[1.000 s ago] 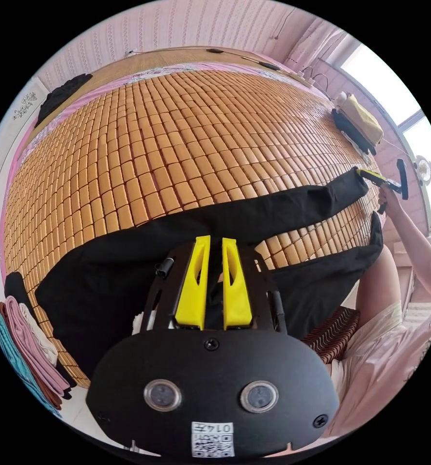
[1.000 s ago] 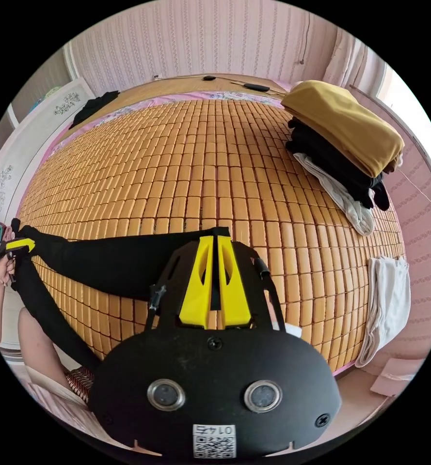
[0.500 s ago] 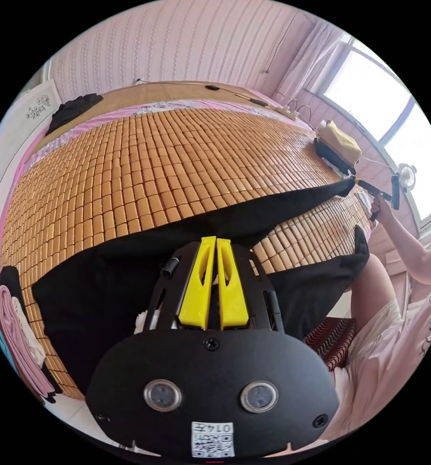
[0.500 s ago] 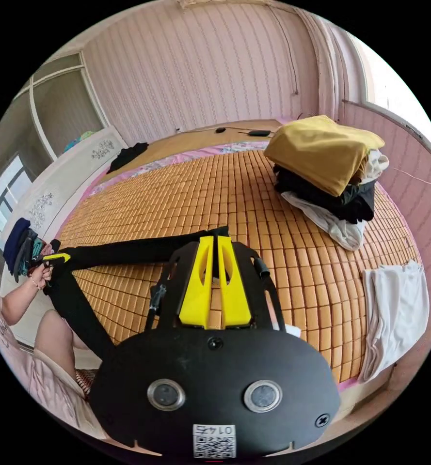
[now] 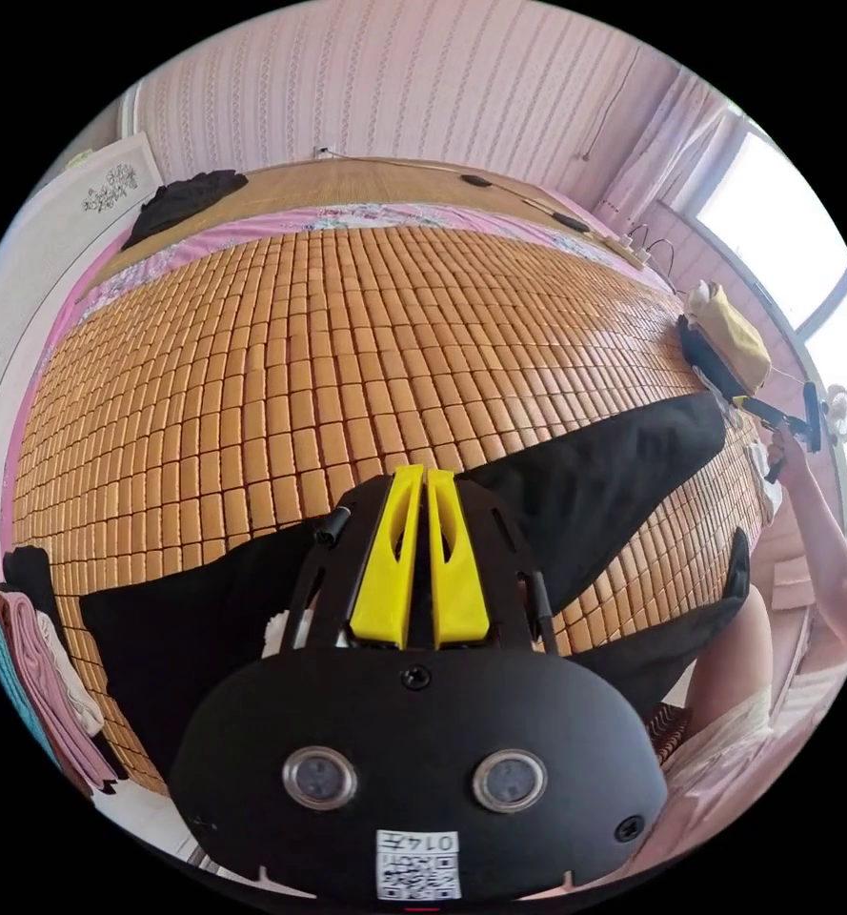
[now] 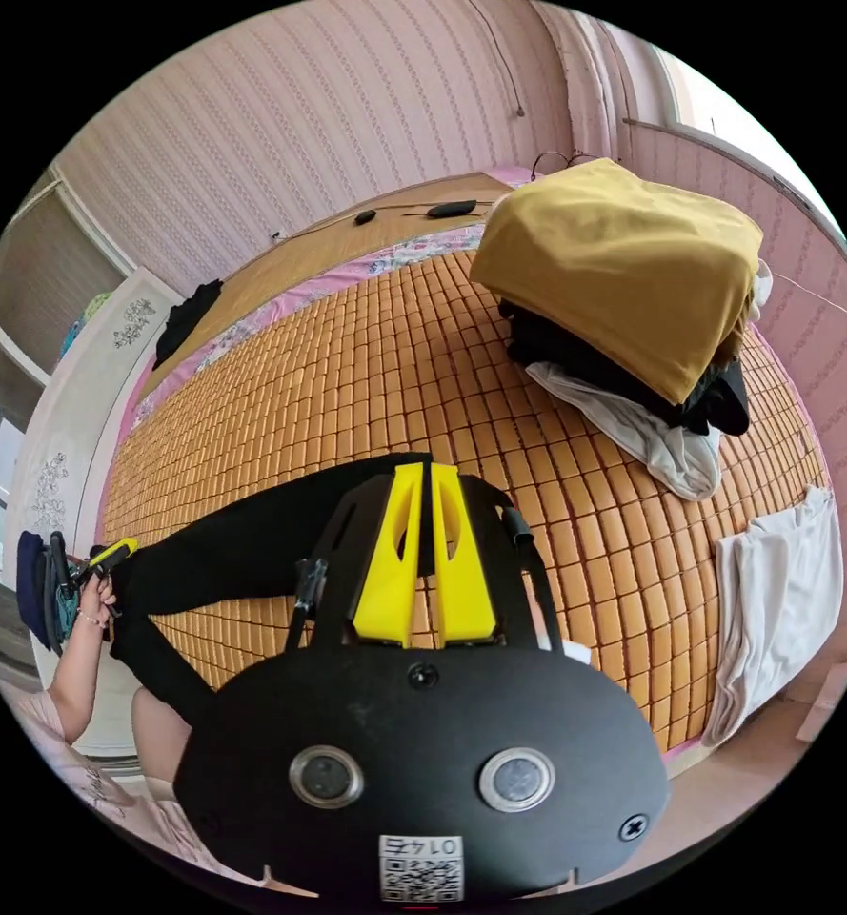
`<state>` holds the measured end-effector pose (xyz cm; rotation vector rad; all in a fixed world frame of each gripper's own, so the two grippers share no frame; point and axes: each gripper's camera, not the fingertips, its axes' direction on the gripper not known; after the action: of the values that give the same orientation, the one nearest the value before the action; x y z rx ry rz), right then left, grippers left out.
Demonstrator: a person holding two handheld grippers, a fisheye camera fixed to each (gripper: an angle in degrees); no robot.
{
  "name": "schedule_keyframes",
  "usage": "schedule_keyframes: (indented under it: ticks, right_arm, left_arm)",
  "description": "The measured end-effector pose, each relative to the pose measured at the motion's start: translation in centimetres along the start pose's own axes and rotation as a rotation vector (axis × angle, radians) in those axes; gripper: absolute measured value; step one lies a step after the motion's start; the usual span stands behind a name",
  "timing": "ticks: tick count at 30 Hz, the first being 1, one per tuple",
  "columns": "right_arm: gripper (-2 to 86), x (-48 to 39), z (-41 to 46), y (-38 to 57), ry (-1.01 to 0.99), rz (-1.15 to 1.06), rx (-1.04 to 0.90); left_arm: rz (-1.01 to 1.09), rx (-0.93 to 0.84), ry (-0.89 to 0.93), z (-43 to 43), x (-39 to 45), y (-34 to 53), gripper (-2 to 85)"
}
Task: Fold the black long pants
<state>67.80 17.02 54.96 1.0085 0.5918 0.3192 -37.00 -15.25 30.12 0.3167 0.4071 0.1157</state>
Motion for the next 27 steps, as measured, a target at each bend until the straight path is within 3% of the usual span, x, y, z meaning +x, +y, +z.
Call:
schedule_keyframes:
  ticks: [5,8,9,14,17,23,27]
  right_arm:
    - [-0.4,-3.0,2.8,0.2,0.018,-0.119,-0.012]
    - [-0.8,-4.6,6.1,0.7,0.106,-0.224,-0.125]
    - [-0.8,-4.7,6.1,1.0,0.118,-0.242,-0.071]
    - [-0.6,-3.7,5.0,0.6,0.115,-0.199,-0.051]
    - [0.9,-3.7,0.7,2.9,0.129,-0.276,-0.005]
    - [11.6,-1.0,-3.0,11.7,0.066,-0.244,-0.173]
    - [7.3,0.0,-0.6,15.0,-0.019,-0.175,-0.257]
  left_arm:
    - [0.054,-0.023,0.079,-0.4,1.5,0.7,0.0]
    - [0.112,-0.110,0.019,1.3,2.9,2.1,0.1]
    - [0.122,-0.158,-0.011,2.6,3.2,2.5,0.0]
    - [0.117,-0.111,-0.008,2.7,3.8,2.6,-0.1]
    - [0.234,-0.071,-0.015,0.8,6.5,2.7,0.4]
    - [0.560,-0.127,0.212,-0.3,16.7,6.2,5.4]
    - [0.625,-0.248,0.295,3.5,22.5,8.3,6.9]
